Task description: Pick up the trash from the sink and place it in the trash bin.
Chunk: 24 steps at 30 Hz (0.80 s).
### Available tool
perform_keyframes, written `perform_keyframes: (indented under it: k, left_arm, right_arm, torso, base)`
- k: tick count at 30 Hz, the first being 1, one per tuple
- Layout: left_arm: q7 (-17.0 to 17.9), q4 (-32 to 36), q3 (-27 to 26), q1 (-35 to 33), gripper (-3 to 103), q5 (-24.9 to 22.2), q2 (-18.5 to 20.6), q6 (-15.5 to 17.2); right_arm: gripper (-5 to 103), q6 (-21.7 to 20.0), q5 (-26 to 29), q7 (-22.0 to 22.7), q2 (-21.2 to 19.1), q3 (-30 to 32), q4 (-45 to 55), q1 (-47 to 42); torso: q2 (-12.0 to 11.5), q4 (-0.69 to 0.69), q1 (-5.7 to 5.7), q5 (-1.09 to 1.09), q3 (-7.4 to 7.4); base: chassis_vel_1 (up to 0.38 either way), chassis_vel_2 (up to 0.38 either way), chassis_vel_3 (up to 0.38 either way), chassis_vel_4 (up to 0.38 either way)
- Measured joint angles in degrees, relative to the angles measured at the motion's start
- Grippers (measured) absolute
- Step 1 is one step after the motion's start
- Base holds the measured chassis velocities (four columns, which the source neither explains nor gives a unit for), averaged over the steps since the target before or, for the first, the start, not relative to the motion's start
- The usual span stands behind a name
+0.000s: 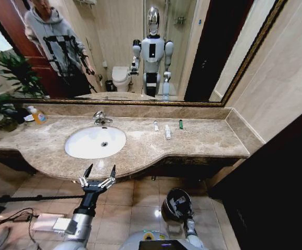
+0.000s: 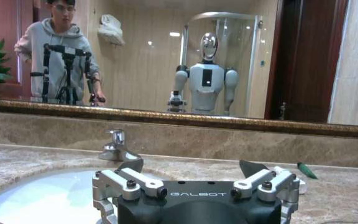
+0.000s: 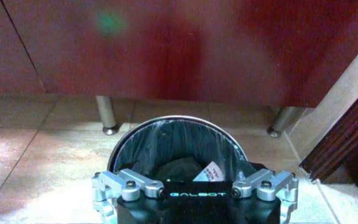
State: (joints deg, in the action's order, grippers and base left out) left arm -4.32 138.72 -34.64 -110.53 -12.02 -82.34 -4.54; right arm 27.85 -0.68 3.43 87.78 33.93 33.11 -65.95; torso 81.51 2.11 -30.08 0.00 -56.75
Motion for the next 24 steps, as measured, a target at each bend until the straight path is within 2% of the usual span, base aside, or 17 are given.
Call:
perform_keyframes:
  k: [4, 7, 8, 11, 16, 21, 24]
  left_arm:
    - [0.0, 0.0, 0.0, 0.0, 100, 0.0, 0.0, 0.0]
    - [0.0, 0.0, 0.0, 0.0, 100, 0.0, 0.0, 0.0]
    - [0.0, 0.0, 0.0, 0.0, 100, 0.0, 0.0, 0.0]
    - [0.0, 0.0, 0.0, 0.0, 100, 0.0, 0.0, 0.0]
    - [0.0, 0.0, 0.0, 0.0, 100, 0.0, 0.0, 0.0]
    - [0.0, 0.0, 0.0, 0.0, 100, 0.0, 0.0, 0.0]
    - [0.0, 0.0, 0.0, 0.0, 100, 0.0, 0.0, 0.0]
  right_arm:
    - [100, -0.9, -0.6, 0.3, 0.0, 0.0, 1.1, -0.5]
    - [100, -6.1, -1.1, -0.8, -0.3, -0.1, 6.5, -3.4]
    - [100, -6.1, -1.1, -0.8, -0.3, -0.1, 6.5, -3.4]
    - [100, -9.5, -0.7, -3.1, -0.9, 0.0, 13.4, -6.8]
    - [100, -10.8, 1.3, -3.4, -1.7, 0.1, 22.7, -10.6]
    - [100, -9.0, 2.7, -3.0, -2.8, 1.6, 35.9, -15.7]
    - [100, -11.2, 6.3, -2.9, -3.6, 2.2, 46.2, -20.1]
  torso:
    - [0.0, 0.0, 0.0, 0.01, 0.0]
    - [0.0, 0.0, 0.0, 0.01, 0.0]
    - [0.0, 0.0, 0.0, 0.01, 0.0]
    - [0.0, 0.0, 0.0, 0.01, 0.0]
    - [0.0, 0.0, 0.0, 0.01, 0.0]
    - [0.0, 0.01, 0.0, 0.01, 0.0]
    - [0.0, 0.0, 0.0, 0.0, 0.0]
  base:
    - [0.0, 0.0, 0.0, 0.0]
    - [0.0, 0.0, 0.0, 0.0]
    - [0.0, 0.0, 0.0, 0.0]
    - [0.0, 0.0, 0.0, 0.0]
    - [0.0, 0.0, 0.0, 0.0]
    - [0.0, 0.0, 0.0, 0.0]
    - [0.0, 0.0, 0.0, 0.0]
